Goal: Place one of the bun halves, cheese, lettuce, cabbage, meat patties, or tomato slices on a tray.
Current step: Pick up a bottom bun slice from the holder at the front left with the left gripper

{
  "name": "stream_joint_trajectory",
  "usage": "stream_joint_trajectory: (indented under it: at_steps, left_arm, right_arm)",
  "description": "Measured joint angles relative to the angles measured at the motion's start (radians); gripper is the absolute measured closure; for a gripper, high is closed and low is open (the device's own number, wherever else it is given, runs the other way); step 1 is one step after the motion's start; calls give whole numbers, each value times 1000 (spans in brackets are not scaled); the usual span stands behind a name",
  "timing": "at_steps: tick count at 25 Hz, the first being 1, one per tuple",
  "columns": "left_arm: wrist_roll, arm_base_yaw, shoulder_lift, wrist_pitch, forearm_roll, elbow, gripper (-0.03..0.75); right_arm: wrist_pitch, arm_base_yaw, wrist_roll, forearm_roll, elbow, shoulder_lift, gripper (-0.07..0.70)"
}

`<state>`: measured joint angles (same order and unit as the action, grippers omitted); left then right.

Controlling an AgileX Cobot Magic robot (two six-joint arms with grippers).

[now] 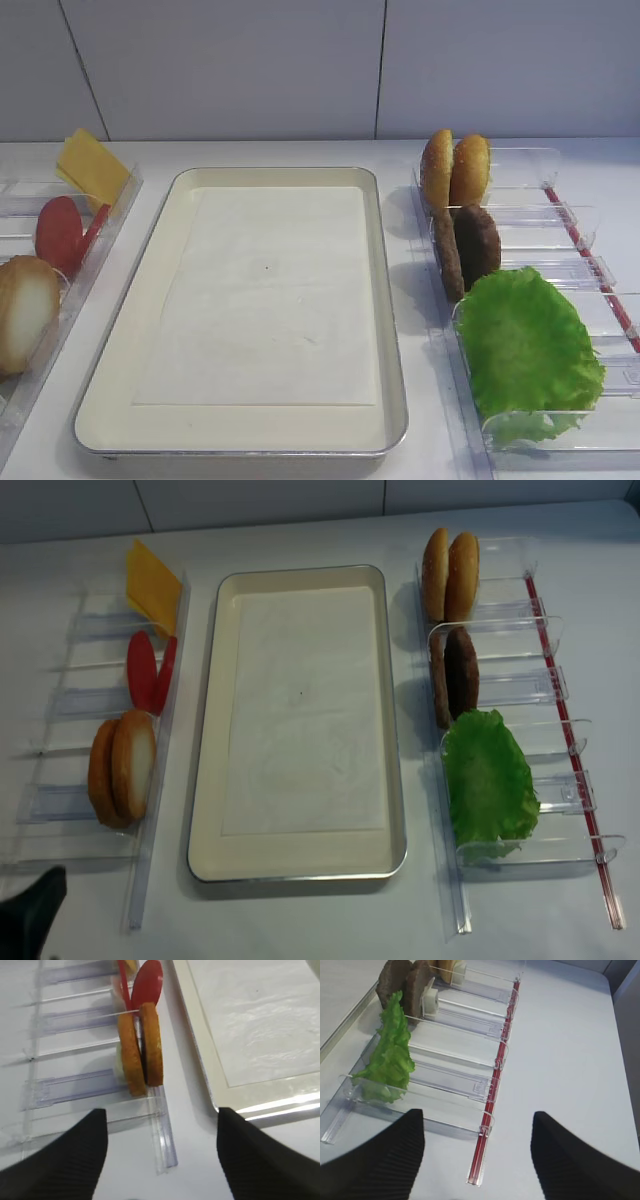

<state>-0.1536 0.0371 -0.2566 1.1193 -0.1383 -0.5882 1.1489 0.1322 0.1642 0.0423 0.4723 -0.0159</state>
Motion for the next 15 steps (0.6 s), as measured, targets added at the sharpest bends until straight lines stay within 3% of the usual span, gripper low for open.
stream_joint_trajectory:
  at_steps: [11, 15]
  left_arm:
    - [-66, 0, -399, -94, -129, -139, 302]
    - [-70, 0, -544, -104, -158, -230, 381]
  right_arm:
    - [0, 0, 0, 0, 0, 0, 134]
    - [0, 0, 0, 0, 0, 0, 134]
